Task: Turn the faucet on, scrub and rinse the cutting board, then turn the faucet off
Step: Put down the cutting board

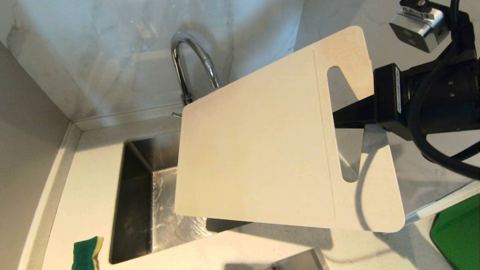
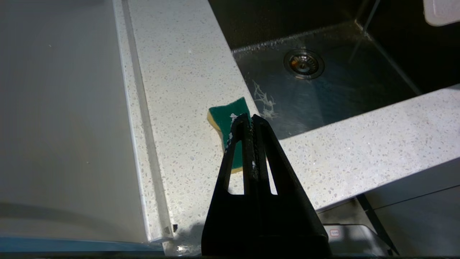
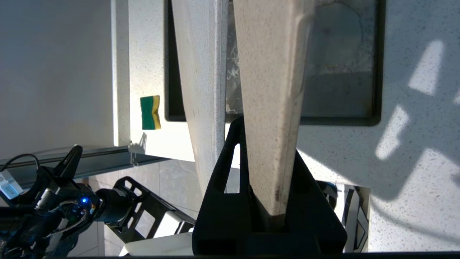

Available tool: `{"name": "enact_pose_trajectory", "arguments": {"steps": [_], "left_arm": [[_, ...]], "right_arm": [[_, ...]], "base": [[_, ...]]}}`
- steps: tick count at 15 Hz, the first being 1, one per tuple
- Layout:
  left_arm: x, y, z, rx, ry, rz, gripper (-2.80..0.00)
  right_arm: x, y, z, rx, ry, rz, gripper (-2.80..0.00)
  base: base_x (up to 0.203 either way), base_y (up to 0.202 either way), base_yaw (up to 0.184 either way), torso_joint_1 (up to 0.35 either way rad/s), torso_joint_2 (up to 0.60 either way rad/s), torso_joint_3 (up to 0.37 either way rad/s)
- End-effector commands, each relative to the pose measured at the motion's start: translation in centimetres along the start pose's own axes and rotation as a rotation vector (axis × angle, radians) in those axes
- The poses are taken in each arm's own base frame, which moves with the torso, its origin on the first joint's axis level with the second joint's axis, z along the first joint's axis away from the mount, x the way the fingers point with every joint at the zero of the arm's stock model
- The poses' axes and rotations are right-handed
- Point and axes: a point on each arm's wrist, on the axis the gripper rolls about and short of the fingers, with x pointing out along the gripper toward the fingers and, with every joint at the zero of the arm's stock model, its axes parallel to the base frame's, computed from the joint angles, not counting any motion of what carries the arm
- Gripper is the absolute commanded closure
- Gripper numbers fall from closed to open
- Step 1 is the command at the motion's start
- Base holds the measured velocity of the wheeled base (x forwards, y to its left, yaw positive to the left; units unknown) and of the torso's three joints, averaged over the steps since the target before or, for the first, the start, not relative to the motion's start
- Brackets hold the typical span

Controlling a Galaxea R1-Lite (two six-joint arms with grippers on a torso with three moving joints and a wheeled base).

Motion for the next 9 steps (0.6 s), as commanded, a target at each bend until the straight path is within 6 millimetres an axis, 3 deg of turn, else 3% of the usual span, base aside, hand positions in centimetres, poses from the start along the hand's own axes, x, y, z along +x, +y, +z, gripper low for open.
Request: {"name": "enact_pose_trajectory", "arguments": {"steps": [1,9], "left_arm": [[0.02,0.00,-0.04,0.000,0.003,0.000,0.00],[0.02,0.00,-0.04,-0.002,0.003,0.000,0.00]], "right_arm": [[-0.08,-0.04,-0.13,0.004,0.005,0.000,0.00],[-0.67,-0.52,-0.76,0.057,-0.003,-0.045,0.00]], "base": [[0.000,0.000,0.000,0.000,0.00,0.000],[0.000,0.000,0.000,0.000,0.00,0.000]]}}
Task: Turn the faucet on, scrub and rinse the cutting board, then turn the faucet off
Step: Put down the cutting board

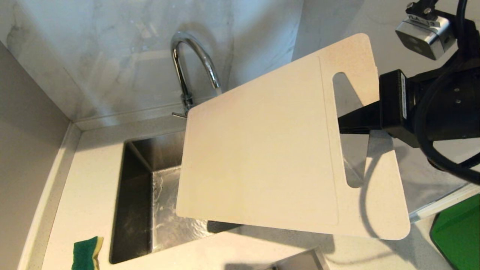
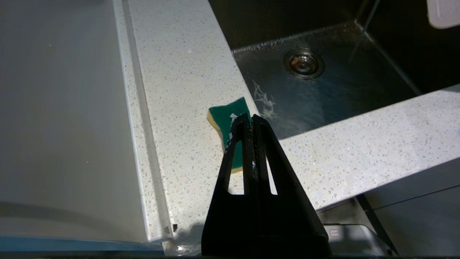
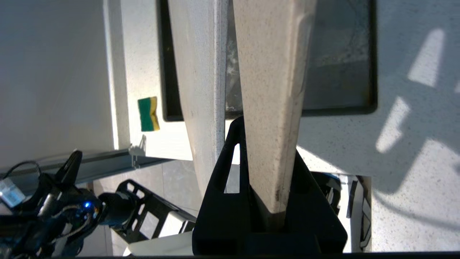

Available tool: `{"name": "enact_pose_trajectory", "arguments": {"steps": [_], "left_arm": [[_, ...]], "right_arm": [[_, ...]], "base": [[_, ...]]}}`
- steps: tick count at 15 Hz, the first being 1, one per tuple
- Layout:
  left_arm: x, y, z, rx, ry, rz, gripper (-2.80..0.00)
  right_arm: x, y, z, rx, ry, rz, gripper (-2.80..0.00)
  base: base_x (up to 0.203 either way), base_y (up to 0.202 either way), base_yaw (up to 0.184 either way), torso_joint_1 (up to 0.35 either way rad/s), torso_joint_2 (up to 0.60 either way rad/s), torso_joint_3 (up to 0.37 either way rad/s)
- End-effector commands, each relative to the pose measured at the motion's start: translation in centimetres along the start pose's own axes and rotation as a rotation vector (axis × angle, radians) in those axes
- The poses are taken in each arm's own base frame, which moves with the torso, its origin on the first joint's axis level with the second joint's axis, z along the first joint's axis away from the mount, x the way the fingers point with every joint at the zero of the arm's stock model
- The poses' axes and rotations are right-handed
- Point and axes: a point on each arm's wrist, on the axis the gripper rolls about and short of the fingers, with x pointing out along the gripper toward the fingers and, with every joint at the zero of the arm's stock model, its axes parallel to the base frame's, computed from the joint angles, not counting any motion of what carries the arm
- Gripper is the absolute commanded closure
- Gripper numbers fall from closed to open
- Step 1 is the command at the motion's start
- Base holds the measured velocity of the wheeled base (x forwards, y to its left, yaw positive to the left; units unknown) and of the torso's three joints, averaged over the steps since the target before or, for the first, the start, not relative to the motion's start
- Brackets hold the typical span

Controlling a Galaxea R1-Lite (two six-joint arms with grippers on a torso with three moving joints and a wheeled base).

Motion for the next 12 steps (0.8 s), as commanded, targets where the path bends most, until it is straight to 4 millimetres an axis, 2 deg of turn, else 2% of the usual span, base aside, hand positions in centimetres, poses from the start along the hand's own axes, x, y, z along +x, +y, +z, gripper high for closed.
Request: {"name": "enact_pose_trajectory", "arguments": {"steps": [1,6,12], "left_arm": [[0.0,0.0,0.0,0.000,0.003,0.000,0.00],[0.0,0.0,0.0,0.003,0.003,0.000,0.00],[0.0,0.0,0.0,0.003,0.003,-0.001,0.00]], "right_arm": [[-0.4,-0.4,-0.3,0.019,-0.013,-0.043,0.00],[-1.4,-2.8,-1.6,0.119,-0.005,-0.183,0.00],[-2.6,-3.9,-2.0,0.491,-0.110,-0.326,0.00]], "base": [[0.000,0.000,0.000,0.000,0.00,0.000],[0.000,0.000,0.000,0.000,0.00,0.000],[0.000,0.000,0.000,0.000,0.00,0.000]]}}
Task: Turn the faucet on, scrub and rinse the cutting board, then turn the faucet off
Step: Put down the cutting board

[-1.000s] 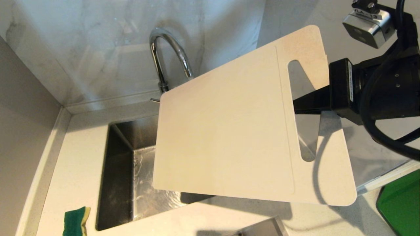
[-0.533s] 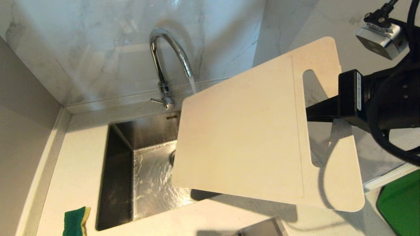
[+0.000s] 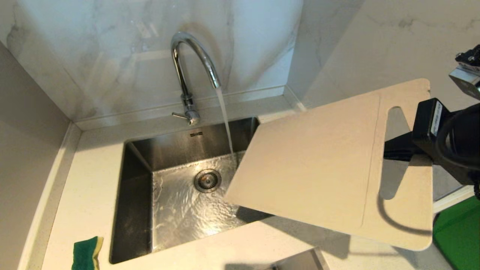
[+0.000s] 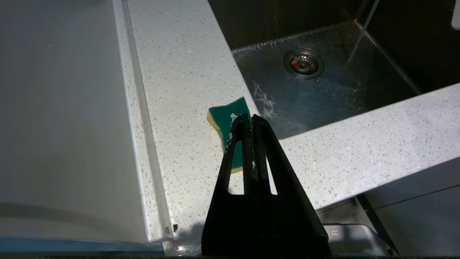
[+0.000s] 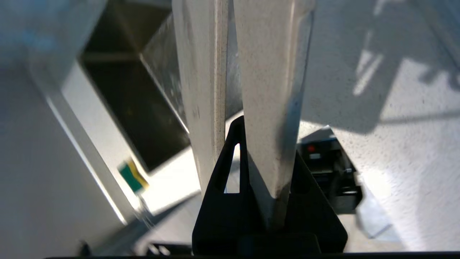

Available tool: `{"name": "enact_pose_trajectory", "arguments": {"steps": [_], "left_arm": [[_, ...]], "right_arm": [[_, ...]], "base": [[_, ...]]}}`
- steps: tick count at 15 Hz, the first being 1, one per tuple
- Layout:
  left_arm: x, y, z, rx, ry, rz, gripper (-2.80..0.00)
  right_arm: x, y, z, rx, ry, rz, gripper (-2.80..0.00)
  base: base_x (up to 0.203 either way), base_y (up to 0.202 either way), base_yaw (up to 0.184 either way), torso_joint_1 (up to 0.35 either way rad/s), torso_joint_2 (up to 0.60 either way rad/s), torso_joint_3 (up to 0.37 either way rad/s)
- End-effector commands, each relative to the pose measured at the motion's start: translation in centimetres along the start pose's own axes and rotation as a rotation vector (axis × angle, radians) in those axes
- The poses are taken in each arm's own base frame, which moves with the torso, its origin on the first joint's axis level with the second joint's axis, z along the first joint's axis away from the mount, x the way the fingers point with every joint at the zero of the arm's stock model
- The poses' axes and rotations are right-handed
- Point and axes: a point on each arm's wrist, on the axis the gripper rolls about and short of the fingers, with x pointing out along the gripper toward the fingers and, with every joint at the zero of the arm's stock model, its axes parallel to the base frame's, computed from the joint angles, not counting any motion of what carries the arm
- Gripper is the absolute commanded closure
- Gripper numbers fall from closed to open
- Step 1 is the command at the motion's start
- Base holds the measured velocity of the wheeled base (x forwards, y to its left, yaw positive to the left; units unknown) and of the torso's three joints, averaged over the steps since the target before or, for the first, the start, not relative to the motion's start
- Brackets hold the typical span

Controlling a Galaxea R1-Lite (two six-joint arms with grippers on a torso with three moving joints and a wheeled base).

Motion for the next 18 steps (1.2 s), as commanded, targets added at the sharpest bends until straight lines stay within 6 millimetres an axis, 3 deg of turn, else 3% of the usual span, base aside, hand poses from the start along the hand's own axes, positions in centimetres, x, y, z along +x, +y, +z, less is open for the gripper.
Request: {"name": "enact_pose_trajectory", "arguments": {"steps": [1,4,8,12,15,18], "left_arm": [[0.0,0.0,0.0,0.000,0.003,0.001,0.00],[0.0,0.0,0.0,0.000,0.003,0.001,0.00],[0.0,0.0,0.0,0.000,0.003,0.000,0.00],[0.0,0.0,0.0,0.000,0.003,0.001,0.00],[0.0,0.0,0.0,0.000,0.003,0.000,0.00],[0.0,0.0,0.0,0.000,0.003,0.000,0.00]], "right_arm": [[-0.9,-0.1,-0.1,0.158,-0.048,-0.023,0.00],[-1.7,-0.4,-0.6,0.354,-0.062,-0.033,0.00],[-1.1,-1.5,-1.5,0.473,-0.088,-0.131,0.00],[0.2,-2.1,-1.7,0.625,-0.144,-0.223,0.00],[1.3,-3.1,-2.5,0.678,-0.143,-0.291,0.00],[3.1,-3.2,-2.0,0.708,-0.180,-0.313,0.00]], "base": [[0.000,0.000,0.000,0.000,0.00,0.000],[0.000,0.000,0.000,0.000,0.00,0.000],[0.000,0.000,0.000,0.000,0.00,0.000],[0.000,0.000,0.000,0.000,0.00,0.000],[0.000,0.000,0.000,0.000,0.00,0.000],[0.000,0.000,0.000,0.000,0.00,0.000]]}}
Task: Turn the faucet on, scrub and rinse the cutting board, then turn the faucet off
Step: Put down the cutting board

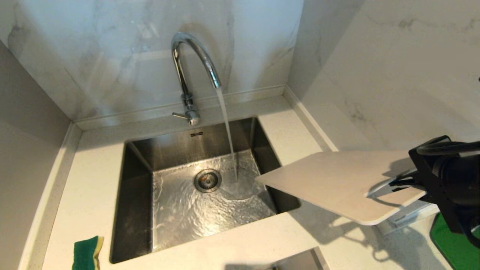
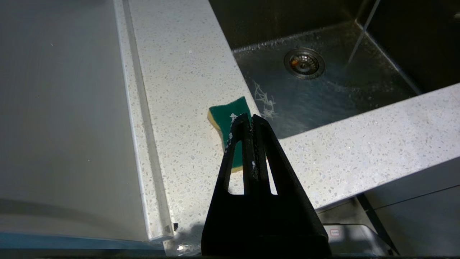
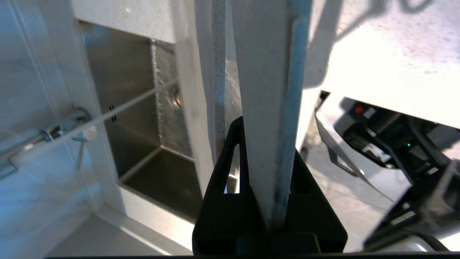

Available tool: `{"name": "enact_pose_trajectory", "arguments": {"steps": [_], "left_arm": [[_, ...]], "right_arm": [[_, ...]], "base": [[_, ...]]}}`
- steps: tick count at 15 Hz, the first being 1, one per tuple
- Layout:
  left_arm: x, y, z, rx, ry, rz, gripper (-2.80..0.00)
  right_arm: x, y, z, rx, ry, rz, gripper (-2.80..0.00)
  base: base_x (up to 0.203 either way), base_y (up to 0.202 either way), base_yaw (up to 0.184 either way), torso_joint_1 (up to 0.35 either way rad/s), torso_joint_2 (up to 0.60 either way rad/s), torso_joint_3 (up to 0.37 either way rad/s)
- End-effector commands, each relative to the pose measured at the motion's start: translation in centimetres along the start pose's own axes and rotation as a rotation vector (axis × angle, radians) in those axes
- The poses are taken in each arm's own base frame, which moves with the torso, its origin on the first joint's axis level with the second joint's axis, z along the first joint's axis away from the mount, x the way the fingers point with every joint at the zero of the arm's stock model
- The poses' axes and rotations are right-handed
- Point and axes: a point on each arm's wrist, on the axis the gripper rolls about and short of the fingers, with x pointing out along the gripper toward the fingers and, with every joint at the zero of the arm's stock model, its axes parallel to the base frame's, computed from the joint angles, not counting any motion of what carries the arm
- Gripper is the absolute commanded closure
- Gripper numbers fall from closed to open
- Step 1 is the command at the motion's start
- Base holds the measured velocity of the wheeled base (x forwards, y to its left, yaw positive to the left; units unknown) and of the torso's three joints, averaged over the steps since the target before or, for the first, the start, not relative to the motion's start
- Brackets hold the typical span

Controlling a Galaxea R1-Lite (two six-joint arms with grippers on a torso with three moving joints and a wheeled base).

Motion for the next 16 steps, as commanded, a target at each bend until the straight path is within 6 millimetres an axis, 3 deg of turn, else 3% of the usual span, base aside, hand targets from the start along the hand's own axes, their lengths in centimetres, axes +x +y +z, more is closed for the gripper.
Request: {"name": "enact_pose_trajectory", "arguments": {"steps": [1,8,16], "left_arm": [[0.0,0.0,0.0,0.000,0.003,0.000,0.00],[0.0,0.0,0.0,0.000,0.003,0.000,0.00],[0.0,0.0,0.0,0.000,0.003,0.000,0.00]], "right_arm": [[1.9,0.4,-0.1,0.008,-0.030,-0.043,0.00],[3.5,0.1,-0.3,0.021,-0.039,-0.071,0.00],[5.5,-3.0,-1.5,0.040,0.121,-0.170,0.00]], "base": [[0.000,0.000,0.000,0.000,0.00,0.000],[0.000,0.000,0.000,0.000,0.00,0.000],[0.000,0.000,0.000,0.000,0.00,0.000]]}}
